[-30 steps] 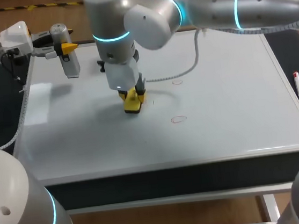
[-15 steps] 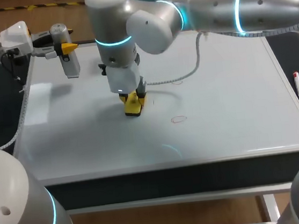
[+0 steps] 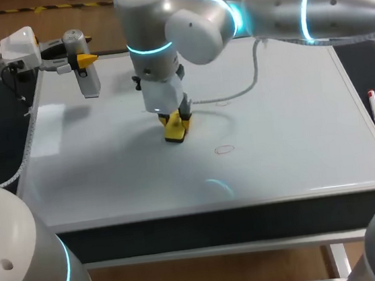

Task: Pick up the inspection probe, press it on each red-marked spot on the whiteboard one by one, put down the probe, pick up the eraser, and wipe off all the red marks.

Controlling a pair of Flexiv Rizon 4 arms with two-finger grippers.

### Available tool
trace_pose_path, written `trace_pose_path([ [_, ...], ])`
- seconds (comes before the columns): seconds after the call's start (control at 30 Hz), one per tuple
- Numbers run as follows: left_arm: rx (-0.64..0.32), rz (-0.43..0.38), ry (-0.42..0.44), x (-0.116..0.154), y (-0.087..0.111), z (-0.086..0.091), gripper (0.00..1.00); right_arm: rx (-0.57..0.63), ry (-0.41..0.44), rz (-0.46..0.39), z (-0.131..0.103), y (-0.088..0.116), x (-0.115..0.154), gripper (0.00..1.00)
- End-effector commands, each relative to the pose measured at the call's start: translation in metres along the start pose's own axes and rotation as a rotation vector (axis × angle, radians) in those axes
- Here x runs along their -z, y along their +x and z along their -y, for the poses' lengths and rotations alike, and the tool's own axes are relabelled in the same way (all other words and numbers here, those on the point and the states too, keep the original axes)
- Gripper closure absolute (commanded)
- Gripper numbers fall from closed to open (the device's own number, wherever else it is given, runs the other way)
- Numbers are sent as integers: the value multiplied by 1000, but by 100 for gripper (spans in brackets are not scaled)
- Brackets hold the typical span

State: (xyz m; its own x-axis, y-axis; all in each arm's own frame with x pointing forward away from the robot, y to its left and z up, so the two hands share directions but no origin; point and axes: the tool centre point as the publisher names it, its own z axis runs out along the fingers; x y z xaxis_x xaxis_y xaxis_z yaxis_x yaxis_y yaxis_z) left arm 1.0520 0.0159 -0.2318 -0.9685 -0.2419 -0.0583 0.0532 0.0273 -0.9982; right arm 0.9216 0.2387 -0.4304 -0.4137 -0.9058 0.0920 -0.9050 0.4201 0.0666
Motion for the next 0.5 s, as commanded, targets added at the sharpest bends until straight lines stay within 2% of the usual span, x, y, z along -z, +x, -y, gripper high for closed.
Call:
trace_pose_path([
  [0.03, 0, -2, 1, 0, -1, 0, 100, -9, -1, 13, 9, 16, -6, 100],
  [0.23, 0, -2, 1, 0, -1, 0, 100, -13, 24, -2, 15, 24, 0, 100],
  [0.33, 0, -2, 1, 0, -1, 0, 100, 6, 49, -15, 16, 30, 13, 100],
  [0.5, 0, -2, 1, 0, -1, 0, 100, -6, 88, -8, 31, 47, 30, 100],
])
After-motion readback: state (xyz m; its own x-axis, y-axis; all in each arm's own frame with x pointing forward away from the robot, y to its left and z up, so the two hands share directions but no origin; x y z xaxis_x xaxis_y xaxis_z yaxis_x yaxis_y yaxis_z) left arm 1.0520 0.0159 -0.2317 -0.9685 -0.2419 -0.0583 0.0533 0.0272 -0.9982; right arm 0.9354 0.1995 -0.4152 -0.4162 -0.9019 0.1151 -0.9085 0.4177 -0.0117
